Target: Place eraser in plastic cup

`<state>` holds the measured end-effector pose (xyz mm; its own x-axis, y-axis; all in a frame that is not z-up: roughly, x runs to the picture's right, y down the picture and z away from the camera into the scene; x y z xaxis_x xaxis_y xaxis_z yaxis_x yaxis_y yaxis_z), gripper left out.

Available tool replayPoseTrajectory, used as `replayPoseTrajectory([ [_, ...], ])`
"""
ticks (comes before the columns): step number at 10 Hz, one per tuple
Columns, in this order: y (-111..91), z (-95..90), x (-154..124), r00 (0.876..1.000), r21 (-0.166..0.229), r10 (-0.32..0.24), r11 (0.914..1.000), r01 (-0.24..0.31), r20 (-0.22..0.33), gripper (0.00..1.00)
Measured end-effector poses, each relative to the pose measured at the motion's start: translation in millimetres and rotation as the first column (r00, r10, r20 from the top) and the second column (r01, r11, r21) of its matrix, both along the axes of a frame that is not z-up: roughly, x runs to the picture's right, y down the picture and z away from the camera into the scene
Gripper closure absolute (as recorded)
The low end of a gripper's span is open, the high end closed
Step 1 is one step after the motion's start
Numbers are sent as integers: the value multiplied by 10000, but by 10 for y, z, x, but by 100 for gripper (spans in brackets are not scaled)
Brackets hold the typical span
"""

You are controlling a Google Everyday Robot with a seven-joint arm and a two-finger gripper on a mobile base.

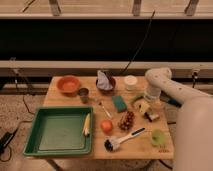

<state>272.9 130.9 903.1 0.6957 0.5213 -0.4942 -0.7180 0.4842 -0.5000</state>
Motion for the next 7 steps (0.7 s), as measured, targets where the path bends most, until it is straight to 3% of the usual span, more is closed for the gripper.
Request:
replayPoseTrajectory([
  [5, 20, 4, -27, 10000, -4, -68, 10000, 68, 23, 89],
  [7, -22, -53, -38, 9998, 179, -7, 9998, 3, 180, 100],
])
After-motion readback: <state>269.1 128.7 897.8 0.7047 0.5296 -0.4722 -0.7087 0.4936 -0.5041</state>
